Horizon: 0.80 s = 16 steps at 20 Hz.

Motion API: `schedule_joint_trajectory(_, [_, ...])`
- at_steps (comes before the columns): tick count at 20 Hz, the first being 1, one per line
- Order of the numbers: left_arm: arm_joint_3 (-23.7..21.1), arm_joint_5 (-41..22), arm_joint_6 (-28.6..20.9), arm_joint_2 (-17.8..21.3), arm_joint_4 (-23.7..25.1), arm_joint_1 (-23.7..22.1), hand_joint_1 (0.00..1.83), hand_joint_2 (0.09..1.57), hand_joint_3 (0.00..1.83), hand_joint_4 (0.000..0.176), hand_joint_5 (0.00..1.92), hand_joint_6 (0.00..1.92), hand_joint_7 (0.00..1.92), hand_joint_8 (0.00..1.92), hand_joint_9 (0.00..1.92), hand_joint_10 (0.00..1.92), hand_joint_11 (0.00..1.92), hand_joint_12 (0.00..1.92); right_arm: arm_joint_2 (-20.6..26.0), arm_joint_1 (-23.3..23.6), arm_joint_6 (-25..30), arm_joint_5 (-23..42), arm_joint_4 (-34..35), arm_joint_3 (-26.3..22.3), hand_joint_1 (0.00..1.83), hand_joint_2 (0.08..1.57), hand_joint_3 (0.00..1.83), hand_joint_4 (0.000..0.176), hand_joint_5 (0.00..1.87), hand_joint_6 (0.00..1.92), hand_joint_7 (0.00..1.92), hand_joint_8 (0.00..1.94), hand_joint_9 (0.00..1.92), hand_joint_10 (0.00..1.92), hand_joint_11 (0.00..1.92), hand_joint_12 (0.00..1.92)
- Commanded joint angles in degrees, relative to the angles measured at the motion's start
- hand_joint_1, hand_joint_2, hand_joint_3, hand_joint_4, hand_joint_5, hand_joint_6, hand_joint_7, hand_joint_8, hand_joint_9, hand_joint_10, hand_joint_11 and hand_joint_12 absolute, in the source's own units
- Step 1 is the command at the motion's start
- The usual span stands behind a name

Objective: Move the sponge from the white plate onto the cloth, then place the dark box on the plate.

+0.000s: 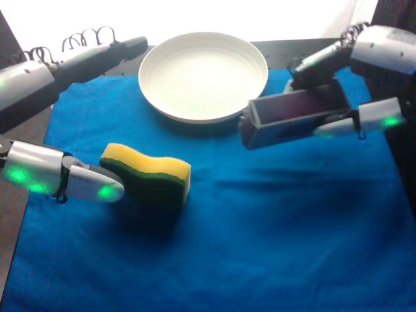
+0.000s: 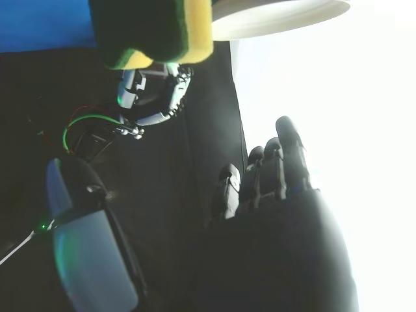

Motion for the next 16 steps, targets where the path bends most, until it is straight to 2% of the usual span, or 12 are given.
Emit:
schedule_joint_trajectory(1, [-0.1,-7.3,-0.3,-0.3,-1.5,-0.4,0.76,0.73,0.00,0.176,0.00,0.00,0.00,0.00,0.00,0.00,0.00,0.34,-0.1,2.4,0.6,8.5,4.2,0.0,1.24,1.08,0.00,0.007,1.03,0.99,1.11,0.73,0.94,0.74,0.67,1.21])
schedule_joint_trajectory(2, [-0.2,-7.5,-0.3,-0.3,-1.6,-0.3,0.76,0.73,0.00,0.176,0.00,0.00,0.00,0.00,0.00,0.00,0.00,0.24,-0.1,4.4,0.5,8.8,4.1,0.3,1.25,1.08,0.00,0.000,1.00,1.06,1.14,0.64,0.98,0.64,0.70,1.11])
schedule_joint_trajectory(4, [-0.1,-7.6,-0.3,-0.6,-1.7,-0.2,0.74,0.74,0.00,0.176,0.00,0.00,0.00,0.00,0.00,0.00,0.00,0.06,-0.2,7.3,0.5,8.8,4.2,1.9,1.24,1.09,0.00,0.000,1.02,1.06,1.06,0.74,0.97,0.50,0.67,1.01])
schedule_joint_trajectory(6, [-0.1,-7.7,-0.3,-0.9,-1.7,-0.2,0.71,0.74,0.00,0.176,0.00,0.00,0.00,0.00,0.00,0.00,0.00,0.00,-3.8,8.4,0.5,8.5,5.2,4.6,1.25,1.08,0.00,0.000,1.10,0.91,1.03,0.80,0.96,0.44,0.58,1.08])
schedule_joint_trajectory(7, [-0.1,-7.7,-0.3,-1.0,-1.7,-0.2,0.70,0.75,0.00,0.176,0.00,0.00,0.00,0.00,0.00,0.00,0.00,0.00,-4.9,8.6,0.5,7.7,5.5,5.5,1.25,1.06,0.00,0.000,1.13,0.84,1.06,0.80,0.97,0.47,0.58,1.18])
schedule_joint_trajectory(8, [0.0,-7.8,-0.3,-1.0,-1.7,-0.2,0.68,0.75,0.00,0.176,0.00,0.00,0.00,0.00,0.00,0.00,0.00,0.00,-6.7,8.8,0.5,6.3,6.0,7.0,1.25,1.05,0.00,0.010,1.13,0.82,1.11,0.73,1.02,0.50,0.68,1.16])
schedule_joint_trajectory(9, [0.1,-7.9,-0.3,-1.0,-1.7,-0.3,0.69,0.75,0.00,0.176,0.00,0.00,0.00,0.00,0.00,0.00,0.00,0.00,-8.4,8.8,0.5,4.9,6.3,8.5,1.26,1.04,0.00,0.000,1.12,0.70,1.16,0.80,1.05,0.66,0.71,1.21])
schedule_joint_trajectory(10, [0.1,-8.2,-0.3,-1.1,-1.7,-0.3,0.69,0.75,0.00,0.176,0.00,0.00,0.00,0.00,0.00,0.00,0.01,0.00,-10.0,9.7,0.5,2.9,6.3,10.0,1.26,1.04,0.00,0.000,1.09,0.73,1.18,0.78,1.03,0.79,0.72,1.28])
schedule_joint_trajectory(11, [0.1,-8.4,-0.4,-1.1,-1.7,-0.3,0.73,0.75,0.00,0.176,0.00,0.00,0.00,0.00,0.00,0.00,0.00,0.00,-11.5,11.3,0.5,-0.3,5.1,11.6,1.25,1.05,0.00,0.000,1.05,0.86,1.20,0.67,1.02,0.76,0.73,1.20])
schedule_joint_trajectory(13, [0.3,-8.6,-0.4,-1.5,-1.7,-0.3,0.75,0.75,0.00,0.176,0.00,0.00,0.00,0.00,0.00,0.00,0.01,0.00,-14.3,13.9,0.5,-6.3,1.9,14.3,1.26,1.04,0.00,0.000,1.05,0.91,1.29,0.46,1.09,0.56,0.80,1.07])
schedule_joint_trajectory(14, [0.7,-8.3,-0.4,-2.0,-1.6,-0.5,0.75,0.75,0.00,0.176,0.00,0.00,0.00,0.00,0.00,0.00,0.00,0.00,-15.5,14.8,0.5,-9.3,0.4,15.5,1.26,1.04,0.00,0.000,1.03,0.96,1.28,0.48,1.09,0.54,0.75,1.10])
schedule_joint_trajectory(16, [1.5,-7.8,-1.0,-2.9,-1.0,-1.4,0.72,0.75,0.00,0.176,0.00,0.00,0.00,0.00,0.00,0.00,0.02,0.01,-17.9,16.5,0.5,-13.9,-2.7,17.6,1.26,1.05,0.00,0.000,0.99,0.98,1.23,0.62,1.04,0.72,0.72,1.17])
